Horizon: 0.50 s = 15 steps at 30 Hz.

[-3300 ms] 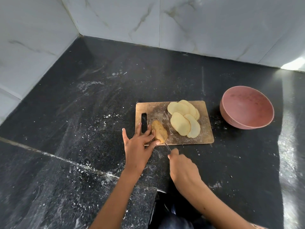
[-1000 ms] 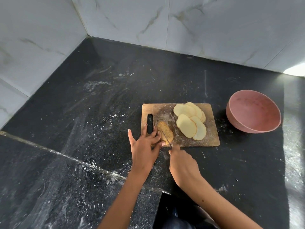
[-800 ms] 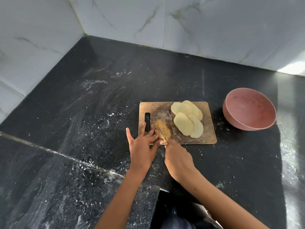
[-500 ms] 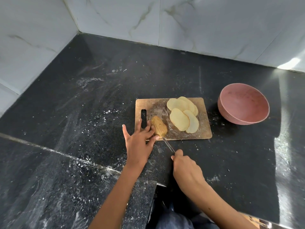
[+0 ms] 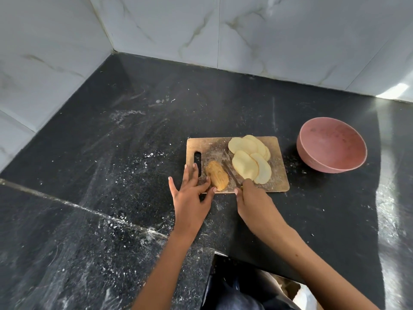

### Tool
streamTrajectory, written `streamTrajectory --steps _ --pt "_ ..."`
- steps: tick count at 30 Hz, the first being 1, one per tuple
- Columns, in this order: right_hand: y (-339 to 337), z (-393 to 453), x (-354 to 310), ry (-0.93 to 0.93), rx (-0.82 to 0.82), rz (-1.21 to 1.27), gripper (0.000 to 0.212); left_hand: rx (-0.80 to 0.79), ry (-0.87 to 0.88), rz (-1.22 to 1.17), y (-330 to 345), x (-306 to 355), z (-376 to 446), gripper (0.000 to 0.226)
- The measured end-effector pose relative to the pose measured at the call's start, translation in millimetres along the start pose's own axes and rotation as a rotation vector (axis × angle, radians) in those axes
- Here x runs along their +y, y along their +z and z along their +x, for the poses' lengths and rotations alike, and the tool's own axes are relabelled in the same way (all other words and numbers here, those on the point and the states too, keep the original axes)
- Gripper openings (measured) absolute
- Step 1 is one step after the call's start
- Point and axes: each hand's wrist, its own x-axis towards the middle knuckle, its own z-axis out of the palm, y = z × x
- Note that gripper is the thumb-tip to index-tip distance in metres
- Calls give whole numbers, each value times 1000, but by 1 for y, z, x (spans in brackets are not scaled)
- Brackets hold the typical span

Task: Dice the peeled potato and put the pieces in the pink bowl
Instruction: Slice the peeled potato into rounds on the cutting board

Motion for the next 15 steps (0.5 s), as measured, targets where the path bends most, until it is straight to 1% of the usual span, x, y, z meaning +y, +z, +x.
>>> streamTrajectory --steps 3,5,8,10,12,15 --pt "11 11 -12 -34 8 -53 19 1 -10 -7 1 1 0 26" --pt "16 14 -17 -41 6 -62 18 -1 -6 1 1 0 0 26" --pt "18 16 -23 -15 1 -68 16 0 -14 4 2 1 -1 29" --pt "18 17 -26 -10 -9 -85 19 -10 -27 -9 1 1 -1 34" --pt "18 18 -28 -3 -22 -100 22 -16 -28 -12 1 1 -1 33" --pt "18 18 -30 10 -41 -125 21 -30 -36 -14 2 0 -1 32"
